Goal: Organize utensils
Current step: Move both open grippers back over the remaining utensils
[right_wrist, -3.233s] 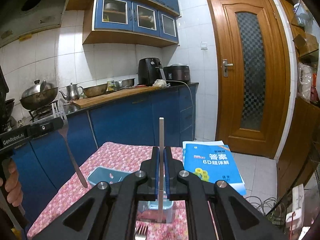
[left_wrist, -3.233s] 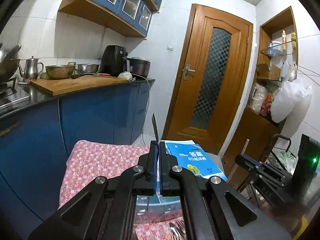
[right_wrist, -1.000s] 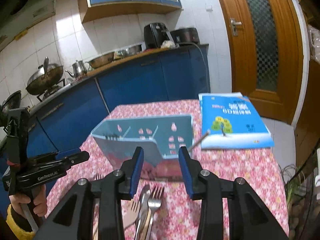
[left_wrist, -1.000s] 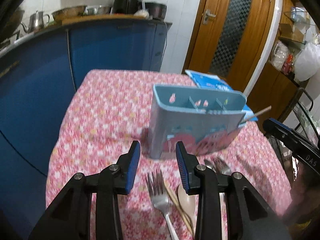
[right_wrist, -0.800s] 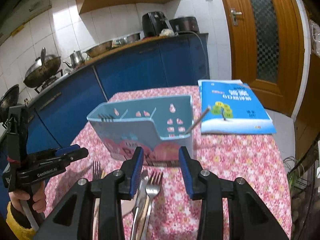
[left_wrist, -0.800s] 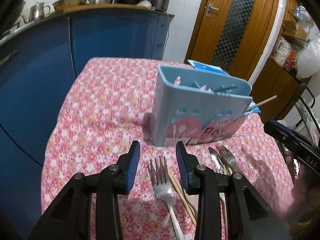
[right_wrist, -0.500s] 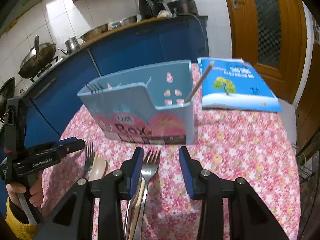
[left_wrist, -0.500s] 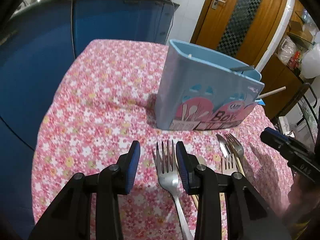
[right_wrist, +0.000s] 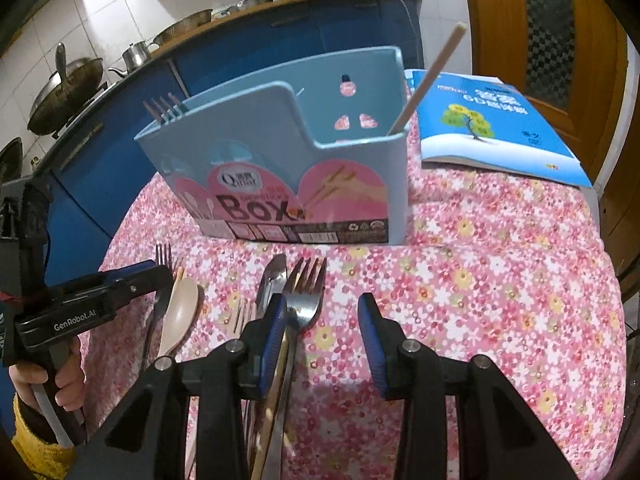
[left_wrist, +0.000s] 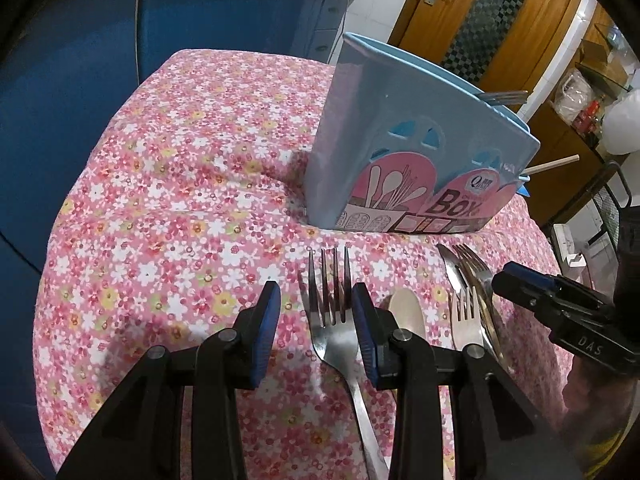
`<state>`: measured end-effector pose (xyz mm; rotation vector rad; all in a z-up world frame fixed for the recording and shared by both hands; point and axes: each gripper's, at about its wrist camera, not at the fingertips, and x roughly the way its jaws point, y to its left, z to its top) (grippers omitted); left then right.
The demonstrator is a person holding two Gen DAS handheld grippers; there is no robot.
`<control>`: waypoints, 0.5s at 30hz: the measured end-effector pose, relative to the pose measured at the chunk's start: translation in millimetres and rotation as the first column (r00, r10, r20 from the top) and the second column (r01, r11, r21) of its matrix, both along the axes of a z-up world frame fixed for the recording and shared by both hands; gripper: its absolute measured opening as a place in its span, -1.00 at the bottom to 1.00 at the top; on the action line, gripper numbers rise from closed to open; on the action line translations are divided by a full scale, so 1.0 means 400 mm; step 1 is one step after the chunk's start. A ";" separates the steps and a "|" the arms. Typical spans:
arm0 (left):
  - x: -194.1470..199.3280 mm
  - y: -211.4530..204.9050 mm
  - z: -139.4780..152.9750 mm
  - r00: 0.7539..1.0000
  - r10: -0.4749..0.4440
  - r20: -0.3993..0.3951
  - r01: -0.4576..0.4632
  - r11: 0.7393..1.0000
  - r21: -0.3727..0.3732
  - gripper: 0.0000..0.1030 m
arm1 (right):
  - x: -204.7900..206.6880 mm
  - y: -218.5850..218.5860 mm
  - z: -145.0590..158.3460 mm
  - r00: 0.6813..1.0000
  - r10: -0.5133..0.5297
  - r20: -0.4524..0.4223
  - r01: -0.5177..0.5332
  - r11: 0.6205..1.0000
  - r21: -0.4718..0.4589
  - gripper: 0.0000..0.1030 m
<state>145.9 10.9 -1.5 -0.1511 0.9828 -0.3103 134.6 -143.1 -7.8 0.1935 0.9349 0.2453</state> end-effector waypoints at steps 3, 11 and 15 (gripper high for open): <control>0.000 -0.001 0.000 1.000 -0.009 0.004 0.009 1.000 -0.010 -0.28 | 0.005 0.006 -0.007 1.000 0.012 -0.018 -0.012 1.000 0.006 -0.22; -0.001 -0.014 -0.005 0.999 -0.051 0.005 0.052 0.997 -0.051 -0.59 | 0.026 0.015 -0.020 0.998 0.034 -0.054 -0.032 0.999 0.040 -0.22; -0.004 -0.013 -0.002 0.998 -0.056 0.011 0.057 0.997 -0.059 -0.62 | 0.036 0.014 -0.022 0.997 0.045 -0.068 -0.041 0.997 0.065 -0.51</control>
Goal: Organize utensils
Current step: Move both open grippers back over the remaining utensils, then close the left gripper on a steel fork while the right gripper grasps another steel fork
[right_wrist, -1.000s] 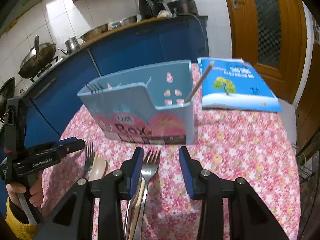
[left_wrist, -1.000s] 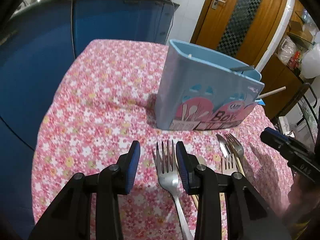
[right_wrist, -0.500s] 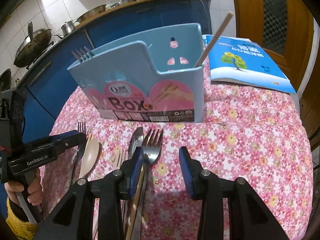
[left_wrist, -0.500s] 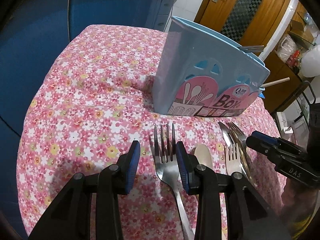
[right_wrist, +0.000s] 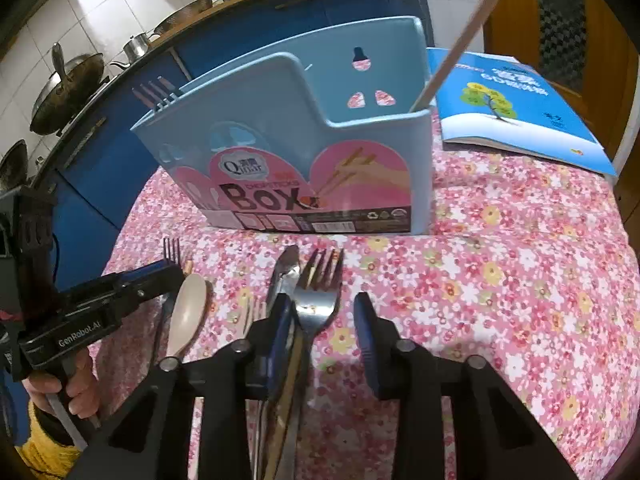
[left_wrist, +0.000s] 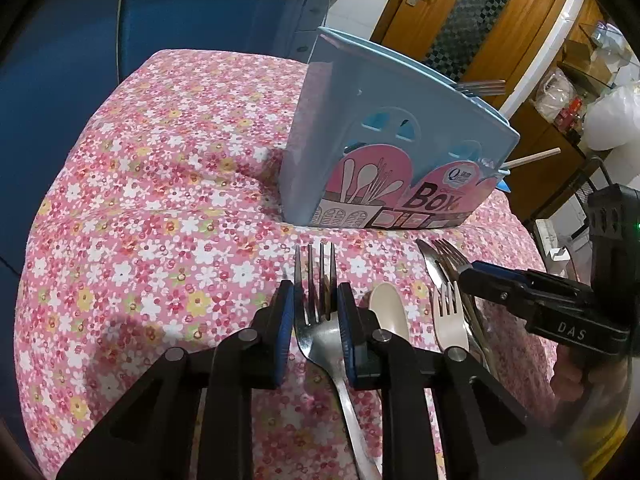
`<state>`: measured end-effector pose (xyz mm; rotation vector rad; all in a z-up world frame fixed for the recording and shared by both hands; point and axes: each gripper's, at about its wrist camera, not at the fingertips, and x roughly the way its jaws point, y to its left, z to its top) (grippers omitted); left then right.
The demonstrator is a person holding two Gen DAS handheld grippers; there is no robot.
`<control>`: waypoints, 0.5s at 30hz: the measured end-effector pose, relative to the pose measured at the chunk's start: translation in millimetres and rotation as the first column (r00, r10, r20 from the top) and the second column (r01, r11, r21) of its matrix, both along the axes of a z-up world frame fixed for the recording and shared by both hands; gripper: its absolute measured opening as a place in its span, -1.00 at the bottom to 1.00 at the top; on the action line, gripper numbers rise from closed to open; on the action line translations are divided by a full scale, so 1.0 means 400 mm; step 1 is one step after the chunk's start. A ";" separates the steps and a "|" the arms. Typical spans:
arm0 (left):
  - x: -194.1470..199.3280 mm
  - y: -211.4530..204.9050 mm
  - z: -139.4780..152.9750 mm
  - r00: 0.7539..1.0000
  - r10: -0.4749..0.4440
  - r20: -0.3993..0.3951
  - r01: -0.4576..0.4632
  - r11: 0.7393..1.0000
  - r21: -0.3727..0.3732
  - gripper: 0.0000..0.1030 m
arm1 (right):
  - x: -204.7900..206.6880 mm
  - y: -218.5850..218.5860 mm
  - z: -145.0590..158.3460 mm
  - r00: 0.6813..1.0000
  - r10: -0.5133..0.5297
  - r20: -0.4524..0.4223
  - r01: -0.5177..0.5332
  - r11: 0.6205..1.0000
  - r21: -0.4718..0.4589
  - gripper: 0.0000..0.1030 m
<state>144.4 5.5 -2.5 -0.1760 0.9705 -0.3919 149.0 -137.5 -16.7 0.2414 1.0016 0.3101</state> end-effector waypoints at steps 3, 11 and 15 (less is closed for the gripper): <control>-0.006 0.002 0.006 1.000 -0.007 0.008 0.007 1.000 -0.006 -0.77 | 0.002 0.003 0.000 1.000 0.006 0.000 -0.006 1.000 0.007 -0.52; -0.030 -0.010 0.009 1.000 -0.025 0.007 0.025 1.000 -0.009 -0.78 | -0.001 0.011 0.001 1.000 0.010 0.013 -0.010 1.000 -0.010 -0.52; -0.039 -0.020 0.010 0.999 -0.038 0.006 0.038 0.999 -0.012 -0.79 | -0.001 0.014 0.003 1.000 0.016 0.010 -0.016 1.000 -0.013 -0.52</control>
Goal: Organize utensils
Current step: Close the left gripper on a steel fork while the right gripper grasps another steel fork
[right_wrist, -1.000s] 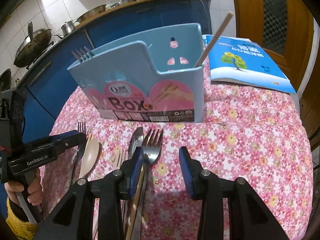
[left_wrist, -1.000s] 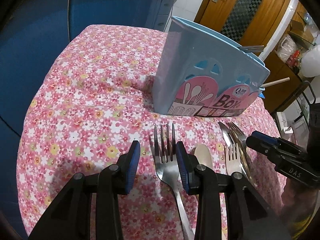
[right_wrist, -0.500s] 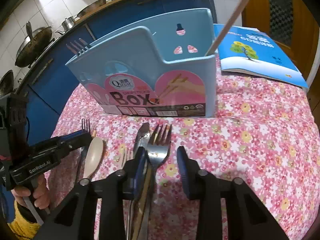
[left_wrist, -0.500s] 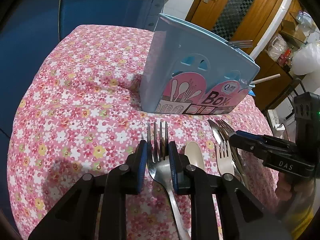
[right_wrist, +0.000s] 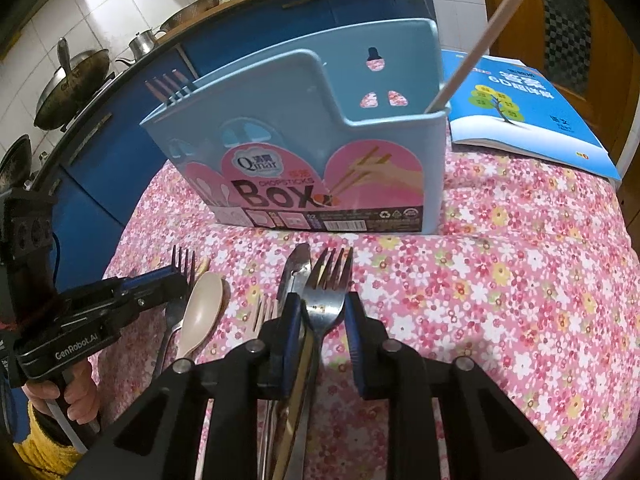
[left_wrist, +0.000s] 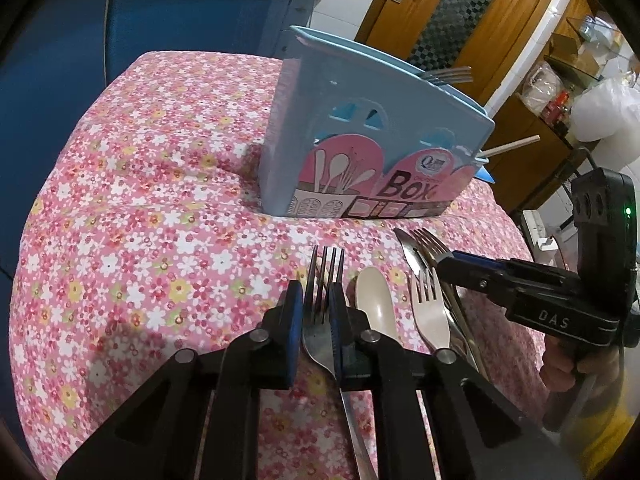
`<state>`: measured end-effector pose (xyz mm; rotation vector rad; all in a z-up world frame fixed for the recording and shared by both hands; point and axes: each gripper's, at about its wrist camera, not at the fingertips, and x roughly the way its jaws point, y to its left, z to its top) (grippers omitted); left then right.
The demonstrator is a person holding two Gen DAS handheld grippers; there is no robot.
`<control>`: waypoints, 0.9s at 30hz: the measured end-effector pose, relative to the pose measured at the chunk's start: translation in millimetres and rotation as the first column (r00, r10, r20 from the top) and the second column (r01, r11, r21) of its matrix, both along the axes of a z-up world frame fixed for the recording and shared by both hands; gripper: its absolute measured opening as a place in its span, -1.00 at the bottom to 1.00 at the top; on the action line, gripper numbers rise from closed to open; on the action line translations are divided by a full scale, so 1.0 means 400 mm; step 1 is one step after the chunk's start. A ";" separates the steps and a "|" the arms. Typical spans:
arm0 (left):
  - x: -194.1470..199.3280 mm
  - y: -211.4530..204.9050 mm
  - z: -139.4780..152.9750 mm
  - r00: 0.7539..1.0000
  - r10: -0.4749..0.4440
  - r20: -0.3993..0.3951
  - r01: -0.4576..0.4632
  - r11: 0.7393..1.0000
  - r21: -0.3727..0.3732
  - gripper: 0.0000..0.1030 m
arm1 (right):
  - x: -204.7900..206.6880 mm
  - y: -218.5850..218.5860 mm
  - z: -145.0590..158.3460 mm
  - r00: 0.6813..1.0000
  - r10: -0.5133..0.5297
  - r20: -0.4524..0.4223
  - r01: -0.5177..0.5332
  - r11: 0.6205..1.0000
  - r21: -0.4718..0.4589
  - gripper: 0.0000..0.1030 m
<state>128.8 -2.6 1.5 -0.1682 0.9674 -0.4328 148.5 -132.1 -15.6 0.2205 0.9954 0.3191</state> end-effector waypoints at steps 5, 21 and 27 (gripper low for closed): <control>-0.014 -0.002 0.009 1.000 -0.001 0.019 0.002 1.000 -0.008 -0.88 | -0.001 -0.002 -0.002 1.000 0.023 -0.019 -0.022 1.000 0.018 -0.48; -0.032 -0.028 0.001 0.998 -0.057 -0.018 0.057 0.998 -0.029 -0.89 | -0.016 -0.007 0.011 1.000 0.030 -0.001 -0.030 0.999 0.035 -0.78; -0.037 -0.053 0.001 0.998 -0.064 0.006 0.063 0.998 0.003 -0.89 | -0.007 0.002 0.010 0.999 0.041 0.000 -0.041 0.999 0.028 -0.82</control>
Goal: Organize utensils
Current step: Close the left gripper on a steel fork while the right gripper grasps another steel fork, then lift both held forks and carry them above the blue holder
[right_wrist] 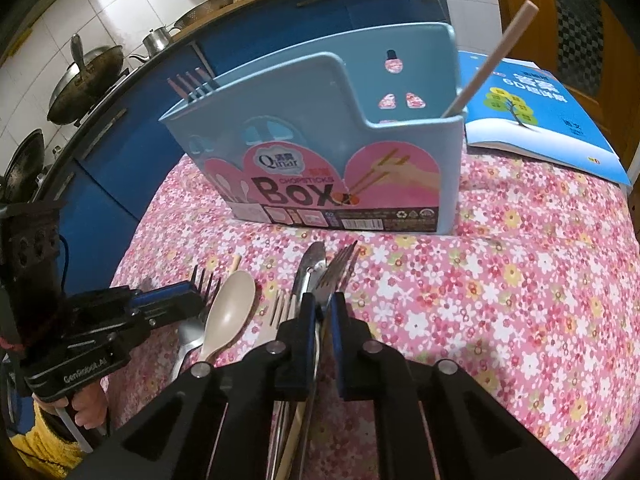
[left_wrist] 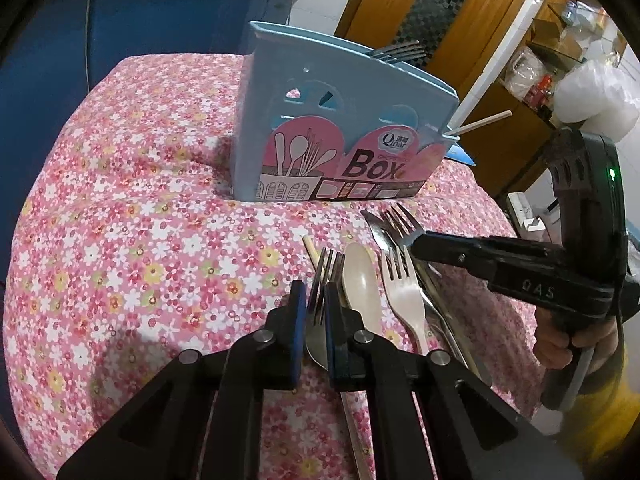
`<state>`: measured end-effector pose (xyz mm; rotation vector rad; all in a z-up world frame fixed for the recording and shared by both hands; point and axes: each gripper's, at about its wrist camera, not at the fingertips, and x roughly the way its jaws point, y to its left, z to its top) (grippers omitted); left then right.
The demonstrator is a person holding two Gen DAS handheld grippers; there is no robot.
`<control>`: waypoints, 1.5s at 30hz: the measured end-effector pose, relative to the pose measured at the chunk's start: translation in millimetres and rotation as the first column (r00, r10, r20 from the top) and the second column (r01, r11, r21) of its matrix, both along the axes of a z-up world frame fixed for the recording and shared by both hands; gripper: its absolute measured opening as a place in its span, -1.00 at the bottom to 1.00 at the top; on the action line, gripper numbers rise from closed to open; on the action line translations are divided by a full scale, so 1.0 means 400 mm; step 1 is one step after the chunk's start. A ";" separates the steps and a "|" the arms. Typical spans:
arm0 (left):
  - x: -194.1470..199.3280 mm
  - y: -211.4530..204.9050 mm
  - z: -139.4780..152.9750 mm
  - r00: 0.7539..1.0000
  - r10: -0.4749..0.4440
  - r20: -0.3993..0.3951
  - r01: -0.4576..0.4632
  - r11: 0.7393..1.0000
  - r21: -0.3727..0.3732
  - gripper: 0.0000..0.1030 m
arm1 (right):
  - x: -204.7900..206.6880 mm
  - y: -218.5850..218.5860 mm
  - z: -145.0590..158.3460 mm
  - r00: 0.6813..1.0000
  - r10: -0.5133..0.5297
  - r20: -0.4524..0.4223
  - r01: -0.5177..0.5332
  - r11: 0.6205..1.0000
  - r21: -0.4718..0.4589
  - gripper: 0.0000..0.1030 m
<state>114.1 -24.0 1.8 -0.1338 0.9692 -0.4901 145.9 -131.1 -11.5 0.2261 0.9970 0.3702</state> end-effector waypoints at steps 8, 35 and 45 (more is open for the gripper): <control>0.028 -0.008 -0.011 0.999 -0.018 -0.040 0.019 1.000 0.008 -0.80 | 0.030 -0.008 -0.005 0.999 0.000 -0.042 0.002 0.999 0.039 -0.90; -0.179 0.071 0.173 0.956 0.119 0.267 -0.112 0.993 -0.039 -0.96 | -0.224 -0.040 0.211 0.920 -0.116 0.375 0.098 0.993 0.065 -0.93; -0.198 0.078 0.321 0.878 0.172 0.446 -0.166 0.985 -0.053 -0.98 | -0.278 -0.024 0.304 0.840 -0.140 0.524 0.154 0.988 0.017 -0.93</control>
